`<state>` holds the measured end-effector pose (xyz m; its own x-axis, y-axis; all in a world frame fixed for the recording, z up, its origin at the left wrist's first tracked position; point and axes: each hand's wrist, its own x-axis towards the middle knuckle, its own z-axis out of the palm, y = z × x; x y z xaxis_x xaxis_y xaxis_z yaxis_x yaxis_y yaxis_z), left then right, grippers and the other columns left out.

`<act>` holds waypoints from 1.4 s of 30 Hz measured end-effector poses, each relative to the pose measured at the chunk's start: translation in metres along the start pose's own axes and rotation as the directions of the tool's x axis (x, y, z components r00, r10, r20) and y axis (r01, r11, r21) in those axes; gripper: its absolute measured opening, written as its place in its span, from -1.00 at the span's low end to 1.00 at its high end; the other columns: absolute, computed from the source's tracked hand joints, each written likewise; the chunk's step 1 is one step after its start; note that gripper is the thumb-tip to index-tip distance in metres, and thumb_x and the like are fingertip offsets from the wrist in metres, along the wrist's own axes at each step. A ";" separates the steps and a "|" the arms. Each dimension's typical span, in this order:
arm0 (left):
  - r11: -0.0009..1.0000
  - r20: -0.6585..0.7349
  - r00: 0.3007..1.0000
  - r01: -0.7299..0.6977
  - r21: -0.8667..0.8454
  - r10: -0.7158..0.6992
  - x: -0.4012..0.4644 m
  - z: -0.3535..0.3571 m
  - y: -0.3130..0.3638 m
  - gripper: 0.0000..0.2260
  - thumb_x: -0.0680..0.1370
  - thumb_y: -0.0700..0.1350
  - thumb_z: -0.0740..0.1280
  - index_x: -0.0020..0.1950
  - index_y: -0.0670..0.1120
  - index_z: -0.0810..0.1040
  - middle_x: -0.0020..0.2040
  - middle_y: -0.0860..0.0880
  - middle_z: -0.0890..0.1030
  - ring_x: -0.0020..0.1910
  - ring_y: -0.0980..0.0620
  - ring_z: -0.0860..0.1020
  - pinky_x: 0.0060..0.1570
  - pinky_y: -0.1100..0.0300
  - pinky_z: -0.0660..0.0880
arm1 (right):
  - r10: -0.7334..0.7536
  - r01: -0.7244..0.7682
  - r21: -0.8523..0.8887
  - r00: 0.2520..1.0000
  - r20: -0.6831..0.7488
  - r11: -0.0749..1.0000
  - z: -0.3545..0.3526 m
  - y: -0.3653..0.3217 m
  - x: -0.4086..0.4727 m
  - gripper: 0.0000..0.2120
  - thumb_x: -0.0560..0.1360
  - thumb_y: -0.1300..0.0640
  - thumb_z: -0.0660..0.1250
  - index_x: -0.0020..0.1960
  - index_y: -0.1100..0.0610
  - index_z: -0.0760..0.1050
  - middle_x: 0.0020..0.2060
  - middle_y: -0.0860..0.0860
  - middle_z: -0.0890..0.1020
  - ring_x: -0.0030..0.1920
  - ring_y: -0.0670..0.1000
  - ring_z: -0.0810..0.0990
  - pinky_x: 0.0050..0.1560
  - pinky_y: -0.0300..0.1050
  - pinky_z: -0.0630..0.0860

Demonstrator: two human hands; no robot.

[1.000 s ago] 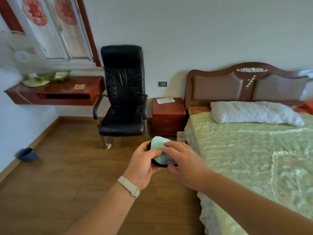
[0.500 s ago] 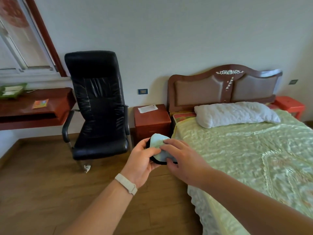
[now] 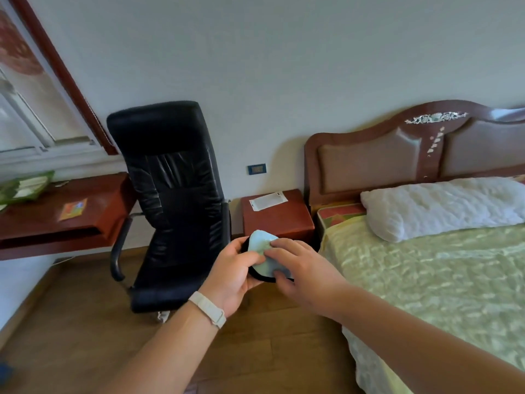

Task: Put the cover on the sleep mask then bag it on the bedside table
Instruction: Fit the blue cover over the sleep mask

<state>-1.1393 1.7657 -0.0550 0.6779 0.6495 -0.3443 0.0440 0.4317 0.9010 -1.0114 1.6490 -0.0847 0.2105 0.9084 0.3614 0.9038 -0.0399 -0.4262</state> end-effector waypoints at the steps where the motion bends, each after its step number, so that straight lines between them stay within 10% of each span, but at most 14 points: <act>1: 1.000 -0.017 1.000 -0.012 0.021 0.012 0.017 0.001 0.008 -0.66 0.51 -0.33 0.32 0.26 -0.08 0.54 0.19 -0.22 0.61 0.13 -0.21 0.62 0.03 -0.16 0.63 | -0.012 0.012 0.001 1.000 0.004 1.000 0.000 0.011 0.016 -0.59 0.50 0.10 0.32 0.33 -0.02 0.40 0.31 -0.04 0.46 0.29 0.03 0.41 0.25 -0.09 0.41; 42: 0.972 0.238 0.951 0.223 -0.079 -0.199 0.575 -0.033 0.156 -0.69 0.52 -0.38 0.27 0.19 -0.13 0.62 0.15 -0.28 0.64 0.11 -0.22 0.64 -0.11 -0.02 0.63 | 0.260 -0.258 -0.076 0.965 0.014 0.963 0.081 0.303 0.451 -0.62 0.49 0.13 0.33 0.31 0.02 0.47 0.30 -0.01 0.47 0.30 0.06 0.41 0.28 -0.07 0.38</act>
<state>-0.7667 2.2267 -0.1211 0.8105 0.3827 -0.4435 0.1358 0.6137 0.7778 -0.6727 2.0806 -0.1178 0.4329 0.8726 0.2262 0.8445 -0.3049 -0.4404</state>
